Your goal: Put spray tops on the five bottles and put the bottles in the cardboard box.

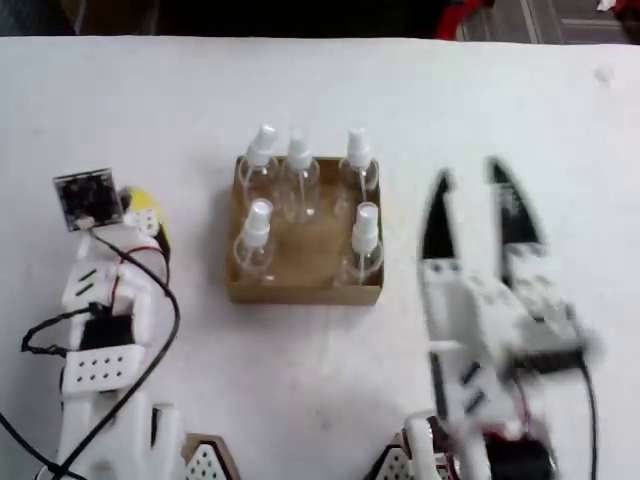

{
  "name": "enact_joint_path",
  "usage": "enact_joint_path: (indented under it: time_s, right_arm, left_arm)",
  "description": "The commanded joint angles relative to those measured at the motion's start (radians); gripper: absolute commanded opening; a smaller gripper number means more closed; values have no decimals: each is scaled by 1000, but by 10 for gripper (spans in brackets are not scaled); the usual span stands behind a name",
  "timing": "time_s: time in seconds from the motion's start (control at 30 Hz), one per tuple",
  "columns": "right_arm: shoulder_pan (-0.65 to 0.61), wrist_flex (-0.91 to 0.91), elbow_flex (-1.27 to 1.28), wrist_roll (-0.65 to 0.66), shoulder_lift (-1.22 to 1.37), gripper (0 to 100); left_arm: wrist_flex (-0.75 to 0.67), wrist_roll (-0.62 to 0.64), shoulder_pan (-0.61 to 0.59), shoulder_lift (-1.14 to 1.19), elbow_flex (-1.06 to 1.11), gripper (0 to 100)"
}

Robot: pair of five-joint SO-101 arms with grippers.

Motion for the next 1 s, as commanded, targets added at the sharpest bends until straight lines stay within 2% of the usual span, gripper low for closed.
enact_joint_path:
  time_s: [0.0,0.1,0.17,0.37,0.47,0.57,0.67,0.77,0.83,0.97]
  right_arm:
    - [101,85,-203,3,-1,130]
    - [139,176,-287,3,-67,130]
    - [156,206,-310,3,-139,130]
    - [159,283,-379,3,-177,133]
    - [160,338,-387,0,-182,133]
    - [160,400,-385,-2,-182,133]
    - [156,522,-379,-6,-182,133]
    - [156,702,-379,-6,-182,133]
    - [157,819,-379,-6,-182,133]
    - [159,1003,-381,-6,-182,133]
  left_arm:
    - [-23,14,-62,-33,-112,23]
    - [-17,11,-64,-33,-189,23]
    - [43,9,-64,-42,-272,23]
    - [451,-2,-58,-277,-563,24]
    - [569,-140,-42,-456,-629,24]
    - [611,-311,-10,-630,-611,24]
    - [624,-408,45,-796,-516,24]
    - [706,-433,61,-908,-437,24]
    - [804,-431,45,-883,-405,24]
    - [902,-431,16,-868,-295,24]
